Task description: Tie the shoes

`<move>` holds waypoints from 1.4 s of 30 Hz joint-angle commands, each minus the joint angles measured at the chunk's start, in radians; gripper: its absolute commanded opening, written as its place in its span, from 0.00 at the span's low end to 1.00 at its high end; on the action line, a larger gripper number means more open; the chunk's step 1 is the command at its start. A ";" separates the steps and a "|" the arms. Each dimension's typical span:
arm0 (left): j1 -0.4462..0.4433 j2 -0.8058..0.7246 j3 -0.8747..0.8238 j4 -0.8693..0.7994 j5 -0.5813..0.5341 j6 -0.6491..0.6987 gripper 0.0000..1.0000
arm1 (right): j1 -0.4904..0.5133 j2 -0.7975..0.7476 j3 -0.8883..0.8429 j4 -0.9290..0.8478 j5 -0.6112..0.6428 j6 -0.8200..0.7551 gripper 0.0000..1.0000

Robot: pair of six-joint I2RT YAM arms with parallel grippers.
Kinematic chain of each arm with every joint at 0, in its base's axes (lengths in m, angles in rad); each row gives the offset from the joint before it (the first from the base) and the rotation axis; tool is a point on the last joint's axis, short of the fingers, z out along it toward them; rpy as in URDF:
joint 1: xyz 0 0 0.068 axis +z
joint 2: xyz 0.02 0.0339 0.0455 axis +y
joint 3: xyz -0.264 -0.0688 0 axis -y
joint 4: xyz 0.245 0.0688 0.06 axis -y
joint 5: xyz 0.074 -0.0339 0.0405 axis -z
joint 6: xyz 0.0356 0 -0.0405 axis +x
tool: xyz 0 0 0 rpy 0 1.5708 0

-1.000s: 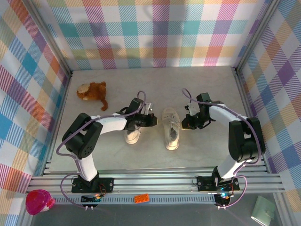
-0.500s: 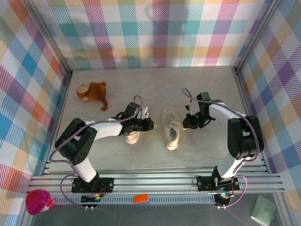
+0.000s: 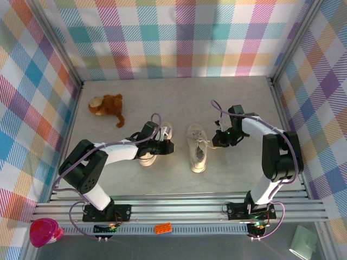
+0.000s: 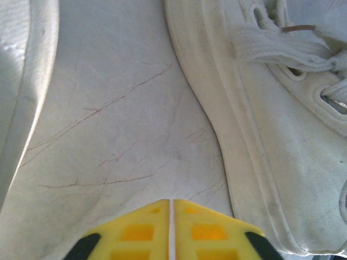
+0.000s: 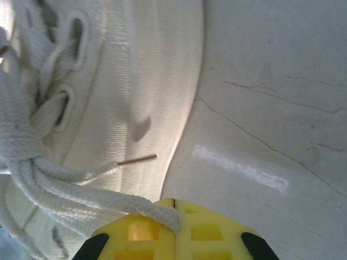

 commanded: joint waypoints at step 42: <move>-0.052 0.150 0.207 0.114 0.020 -0.100 0.00 | 0.066 0.014 0.081 -0.069 0.028 -0.045 0.00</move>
